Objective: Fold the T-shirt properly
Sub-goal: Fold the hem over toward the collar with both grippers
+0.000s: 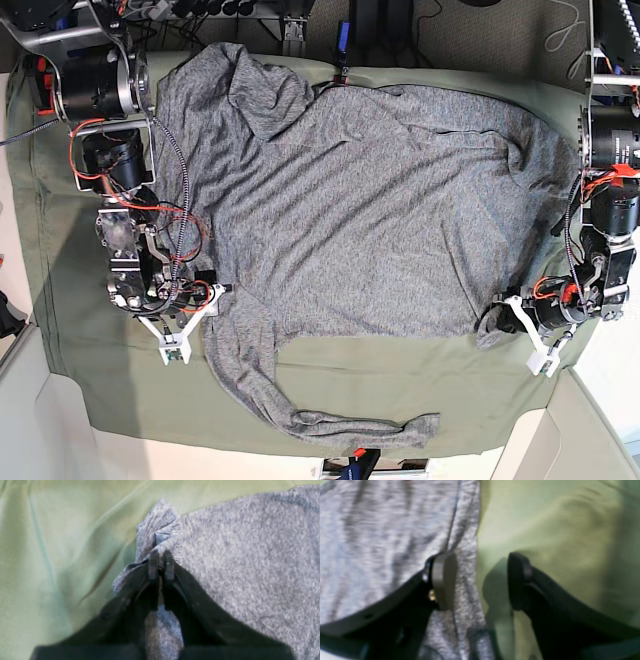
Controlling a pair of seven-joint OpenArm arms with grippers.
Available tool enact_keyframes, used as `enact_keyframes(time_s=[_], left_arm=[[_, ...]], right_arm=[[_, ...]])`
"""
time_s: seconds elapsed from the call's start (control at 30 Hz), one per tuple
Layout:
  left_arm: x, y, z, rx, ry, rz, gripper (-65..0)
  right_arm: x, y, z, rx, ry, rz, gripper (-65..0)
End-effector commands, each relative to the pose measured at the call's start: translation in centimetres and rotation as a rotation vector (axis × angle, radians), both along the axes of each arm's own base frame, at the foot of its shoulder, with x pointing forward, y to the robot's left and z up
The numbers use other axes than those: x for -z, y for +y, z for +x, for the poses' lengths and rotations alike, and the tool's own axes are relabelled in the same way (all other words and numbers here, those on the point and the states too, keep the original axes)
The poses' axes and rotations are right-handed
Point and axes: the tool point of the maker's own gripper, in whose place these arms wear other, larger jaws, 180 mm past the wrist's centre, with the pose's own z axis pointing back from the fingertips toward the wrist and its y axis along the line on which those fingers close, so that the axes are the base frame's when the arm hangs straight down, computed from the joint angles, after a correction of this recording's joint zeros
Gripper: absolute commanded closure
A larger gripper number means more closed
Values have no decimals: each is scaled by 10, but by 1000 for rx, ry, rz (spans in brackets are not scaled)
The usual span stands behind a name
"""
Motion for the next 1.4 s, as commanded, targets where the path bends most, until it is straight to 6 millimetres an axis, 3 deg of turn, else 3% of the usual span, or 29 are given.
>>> enact_keyframes(time_s=[0.0, 0.1, 0.2, 0.3, 0.53, 0.77, 0.93, 1.2, 1.37], left_arm=[[-28, 7, 15, -2, -74, -4, 0], [-28, 10, 14, -5, -74, -1, 0], [-29, 10, 14, -6, -74, 0, 0], [-29, 10, 14, -6, -78, -1, 0], [-42, 18, 20, -17, -137, -3, 0], [-48, 33, 17, -33, -143, 17, 0], [-61, 47, 14, -36, -165, 15, 0], [-78, 73, 1, -77, -148, 2, 0], [-73, 94, -26, -138, -74, -70, 0]], right_arm=[[-18, 2, 14, -8, -47, 11, -274], [-20, 2, 15, -8, -50, 10, -168], [-21, 3, 16, -9, -56, 11, -120], [-25, 2, 20, -11, -93, 6, 0], [-37, 0, 26, -42, -132, -40, 0], [-77, 2, 32, -51, -190, -57, 0], [-93, 4, 28, -57, -212, -54, 0], [-74, 7, -19, -75, -224, -42, 0], [-63, -4, -54, -85, -229, -69, 0]])
